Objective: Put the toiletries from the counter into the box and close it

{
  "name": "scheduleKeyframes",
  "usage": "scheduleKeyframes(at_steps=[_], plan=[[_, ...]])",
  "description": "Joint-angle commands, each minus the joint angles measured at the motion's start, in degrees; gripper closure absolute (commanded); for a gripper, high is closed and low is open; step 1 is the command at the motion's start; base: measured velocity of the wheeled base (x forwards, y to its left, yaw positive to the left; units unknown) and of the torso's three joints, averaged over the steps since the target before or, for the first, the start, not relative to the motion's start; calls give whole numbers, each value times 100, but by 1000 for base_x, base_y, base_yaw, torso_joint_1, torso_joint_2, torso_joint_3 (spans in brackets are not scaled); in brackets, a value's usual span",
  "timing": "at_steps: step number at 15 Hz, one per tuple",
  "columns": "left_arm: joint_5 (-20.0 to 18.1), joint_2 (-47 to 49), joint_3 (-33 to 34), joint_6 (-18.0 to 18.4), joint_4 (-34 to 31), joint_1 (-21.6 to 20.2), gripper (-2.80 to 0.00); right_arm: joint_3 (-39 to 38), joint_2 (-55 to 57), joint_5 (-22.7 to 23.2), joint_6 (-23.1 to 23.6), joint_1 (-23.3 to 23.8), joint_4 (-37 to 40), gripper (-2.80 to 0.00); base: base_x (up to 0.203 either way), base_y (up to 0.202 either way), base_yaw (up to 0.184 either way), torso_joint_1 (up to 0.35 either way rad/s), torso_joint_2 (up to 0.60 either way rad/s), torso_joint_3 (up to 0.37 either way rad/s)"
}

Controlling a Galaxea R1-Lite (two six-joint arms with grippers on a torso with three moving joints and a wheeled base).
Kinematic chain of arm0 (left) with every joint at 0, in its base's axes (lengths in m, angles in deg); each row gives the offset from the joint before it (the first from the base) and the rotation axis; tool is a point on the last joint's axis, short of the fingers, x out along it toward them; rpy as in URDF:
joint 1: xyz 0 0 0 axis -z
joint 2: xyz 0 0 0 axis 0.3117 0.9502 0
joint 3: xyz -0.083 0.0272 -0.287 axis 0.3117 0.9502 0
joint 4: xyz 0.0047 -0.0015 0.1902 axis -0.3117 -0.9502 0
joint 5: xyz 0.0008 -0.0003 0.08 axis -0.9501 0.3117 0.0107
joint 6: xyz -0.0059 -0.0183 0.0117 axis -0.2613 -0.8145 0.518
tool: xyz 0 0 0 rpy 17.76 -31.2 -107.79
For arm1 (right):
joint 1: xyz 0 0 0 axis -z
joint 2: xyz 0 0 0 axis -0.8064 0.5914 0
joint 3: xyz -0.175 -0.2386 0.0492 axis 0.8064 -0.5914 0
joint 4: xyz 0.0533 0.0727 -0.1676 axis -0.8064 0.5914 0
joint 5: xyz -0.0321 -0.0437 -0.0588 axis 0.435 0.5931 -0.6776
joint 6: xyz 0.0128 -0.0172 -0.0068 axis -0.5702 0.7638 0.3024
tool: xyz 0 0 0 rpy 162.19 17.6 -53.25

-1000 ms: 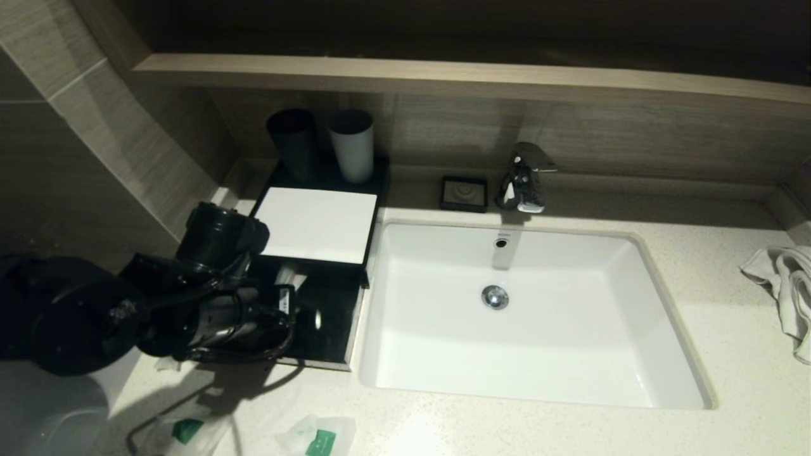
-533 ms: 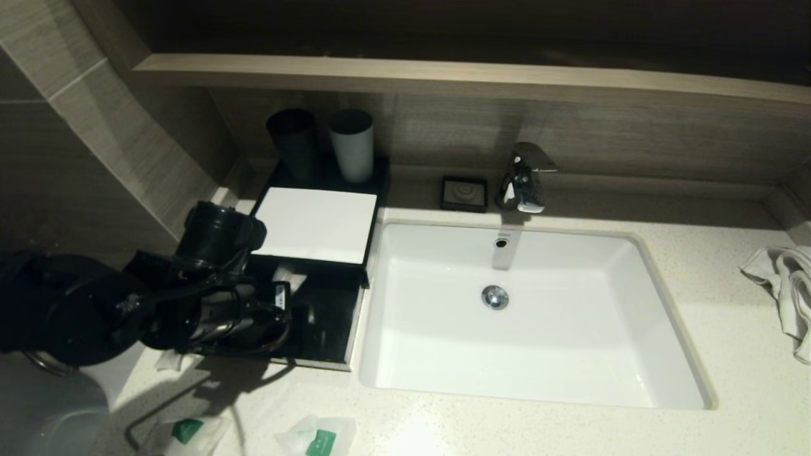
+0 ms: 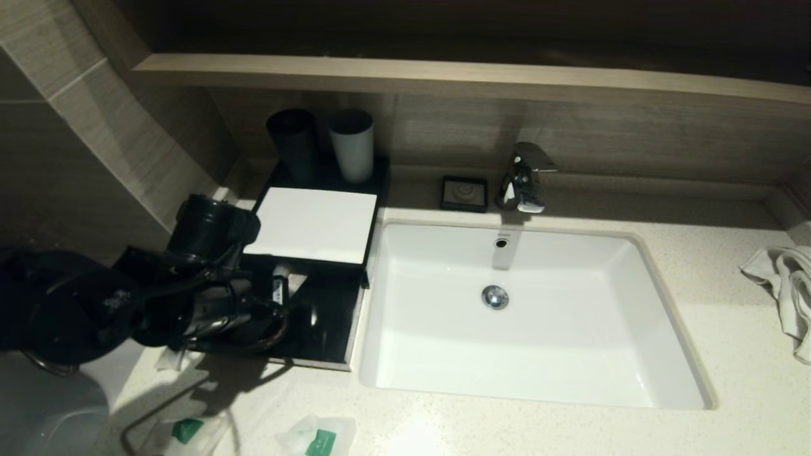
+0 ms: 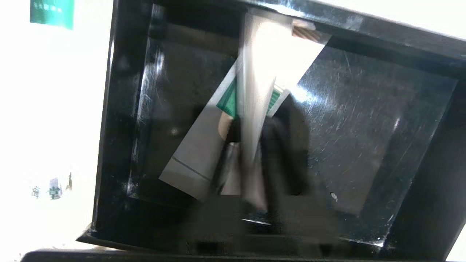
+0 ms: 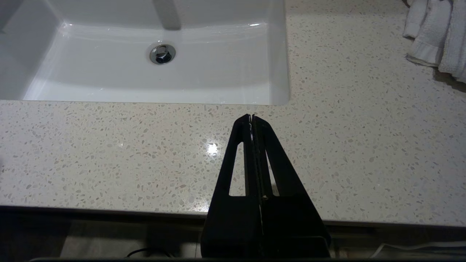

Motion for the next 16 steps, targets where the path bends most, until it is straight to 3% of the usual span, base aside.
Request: scheduleKeyframes(at_steps=[1, 7, 14, 16], plan=[[5, -46, 1, -26, 14, 5, -280, 0, 0, -2, -3, 0, 0, 0, 0, 0, 0, 0, 0, 0], [5, -317, 4, -26, 10, 49, -280, 0, 2, 7, -3, 0, 0, 0, 0, 0, 0, 0, 0, 0], [27, -1597, 39, 26, -468, 42, -280, 0, 9, 7, -3, 0, 0, 0, 0, 0, 0, 0, 0, 0], [44, -1854, 25, 182, -599, -81, -280, 0, 8, 7, -3, 0, 0, 0, 0, 0, 0, 0, 0, 0]])
